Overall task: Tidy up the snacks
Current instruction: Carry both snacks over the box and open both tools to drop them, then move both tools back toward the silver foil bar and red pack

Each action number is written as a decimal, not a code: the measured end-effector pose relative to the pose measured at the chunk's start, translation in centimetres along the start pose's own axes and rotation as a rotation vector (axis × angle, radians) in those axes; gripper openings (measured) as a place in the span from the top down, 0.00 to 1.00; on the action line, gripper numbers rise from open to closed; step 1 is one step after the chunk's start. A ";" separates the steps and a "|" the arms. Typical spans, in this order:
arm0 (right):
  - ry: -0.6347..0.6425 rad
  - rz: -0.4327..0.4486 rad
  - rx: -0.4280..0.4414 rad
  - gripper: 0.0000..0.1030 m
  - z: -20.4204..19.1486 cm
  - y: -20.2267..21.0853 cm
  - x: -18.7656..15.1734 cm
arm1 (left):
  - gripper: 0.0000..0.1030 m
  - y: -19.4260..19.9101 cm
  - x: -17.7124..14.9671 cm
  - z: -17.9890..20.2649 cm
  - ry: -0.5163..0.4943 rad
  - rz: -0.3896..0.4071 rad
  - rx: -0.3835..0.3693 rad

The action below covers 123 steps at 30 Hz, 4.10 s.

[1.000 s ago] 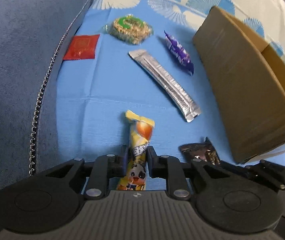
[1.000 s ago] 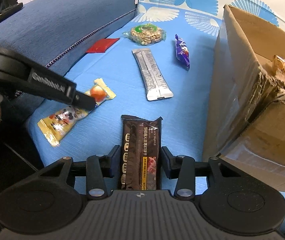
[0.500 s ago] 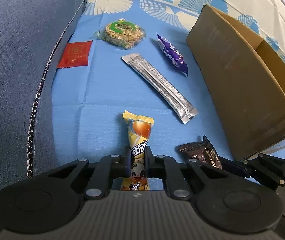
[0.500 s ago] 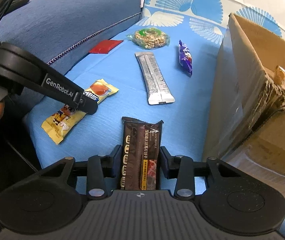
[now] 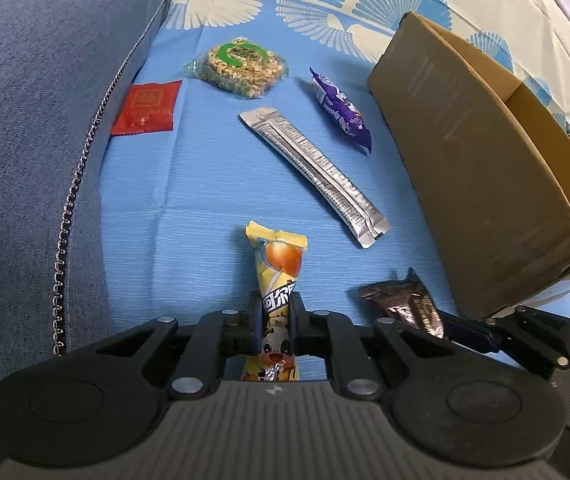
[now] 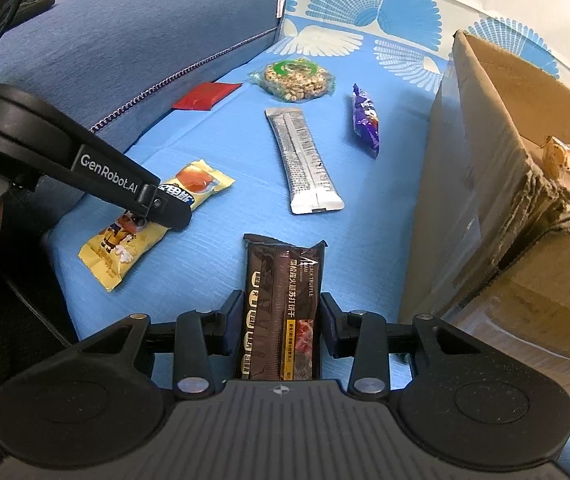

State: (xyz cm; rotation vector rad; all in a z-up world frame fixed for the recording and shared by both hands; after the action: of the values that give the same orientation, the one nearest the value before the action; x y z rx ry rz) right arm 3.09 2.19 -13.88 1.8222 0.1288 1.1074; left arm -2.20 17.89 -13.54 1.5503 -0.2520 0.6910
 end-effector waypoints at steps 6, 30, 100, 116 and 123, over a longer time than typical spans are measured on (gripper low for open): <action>0.005 0.048 0.008 0.60 0.0 1.4 0.6 | 0.87 1.2 0.5 -0.2 0.016 0.082 -0.004; -0.052 0.447 0.165 0.60 1.0 11.6 9.5 | 0.87 9.3 4.0 0.5 0.187 0.292 0.050; -0.207 0.610 -0.232 0.35 10.9 12.2 9.3 | 0.78 8.8 1.2 1.5 0.017 0.452 -0.005; -0.048 0.426 0.014 0.64 0.8 9.7 11.9 | 0.92 9.9 0.8 -1.1 0.156 0.505 -0.050; -0.034 0.328 0.082 0.54 -1.9 6.2 14.6 | 0.92 10.2 0.4 -2.5 0.221 0.504 -0.024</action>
State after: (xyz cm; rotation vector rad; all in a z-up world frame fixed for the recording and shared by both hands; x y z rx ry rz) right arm 7.96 7.72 0.34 1.9813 -0.1526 1.3116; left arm -8.18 19.18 -4.96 1.3805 -0.4901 1.2404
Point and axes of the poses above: each gripper's, at about its wrist camera, not at the fingertips, and y roughly against the way its jaws point, z to its right, x to its top, the point moved 7 cm from there along -y, roughly the way its jaws point, and after that the axes turned 13 degrees about -y, right-handed, at the moved point
